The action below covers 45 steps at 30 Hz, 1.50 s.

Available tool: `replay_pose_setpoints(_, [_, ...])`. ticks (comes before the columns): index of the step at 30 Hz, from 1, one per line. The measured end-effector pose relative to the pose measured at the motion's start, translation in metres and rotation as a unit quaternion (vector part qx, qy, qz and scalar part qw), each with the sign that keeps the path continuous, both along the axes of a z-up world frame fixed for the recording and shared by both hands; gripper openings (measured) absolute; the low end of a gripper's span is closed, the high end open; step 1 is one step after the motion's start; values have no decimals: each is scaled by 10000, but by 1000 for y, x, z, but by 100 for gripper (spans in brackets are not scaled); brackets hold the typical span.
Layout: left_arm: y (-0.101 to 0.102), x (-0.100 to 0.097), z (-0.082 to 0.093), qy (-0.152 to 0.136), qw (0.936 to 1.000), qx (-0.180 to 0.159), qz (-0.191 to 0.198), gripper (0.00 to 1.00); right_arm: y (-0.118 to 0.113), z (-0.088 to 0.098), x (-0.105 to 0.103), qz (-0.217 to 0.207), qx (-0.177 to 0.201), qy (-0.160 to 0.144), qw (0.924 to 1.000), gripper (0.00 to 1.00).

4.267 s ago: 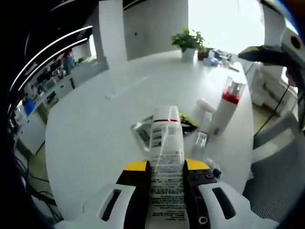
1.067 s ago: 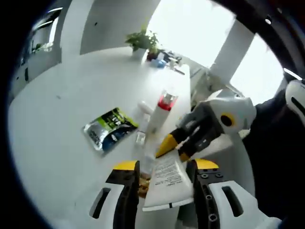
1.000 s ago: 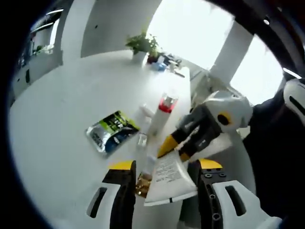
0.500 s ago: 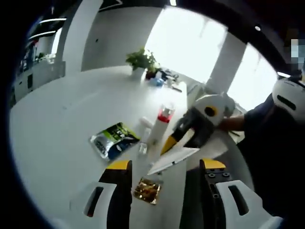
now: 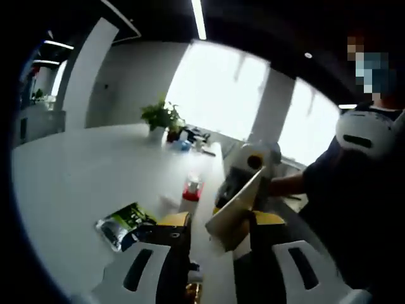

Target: Arrange the skincare products in the storage area until every visible bottle or jar stands upright without overlapping.

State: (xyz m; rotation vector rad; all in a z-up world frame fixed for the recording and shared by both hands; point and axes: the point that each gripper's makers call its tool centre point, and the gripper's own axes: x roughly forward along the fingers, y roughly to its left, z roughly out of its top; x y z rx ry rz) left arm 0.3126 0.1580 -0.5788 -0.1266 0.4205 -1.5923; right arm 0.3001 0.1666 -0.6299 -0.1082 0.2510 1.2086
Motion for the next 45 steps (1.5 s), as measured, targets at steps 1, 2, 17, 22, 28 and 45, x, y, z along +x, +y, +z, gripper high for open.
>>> replay_pose_setpoints(1, [-2, -1, 2, -15, 10000, -60, -44, 30, 0, 2, -3, 26, 171, 181, 9997, 11])
replay_pose_setpoints(2, [-3, -3, 2, -26, 9999, -79, -82, 27, 0, 4, -2, 15, 238, 180, 9996, 11])
replay_pose_setpoints(17, [-26, -7, 12, 171, 9974, -591, -366, 18, -6, 11, -17, 261, 966, 837, 9915, 11])
replay_pose_setpoints(22, [-29, -6, 11, 296, 9969, -611, -399, 16, -9, 10, -20, 263, 1042, 987, 9893, 13])
replay_pose_setpoints(28, [-37, -4, 6, 451, 9980, -390, -228, 13, -15, 5, -21, 128, 837, 1019, 9912, 16])
replay_pose_setpoints(45, [-73, -9, -3, -340, 9993, 129, 23, 5, -43, -16, -7, -311, -696, 582, 9954, 24])
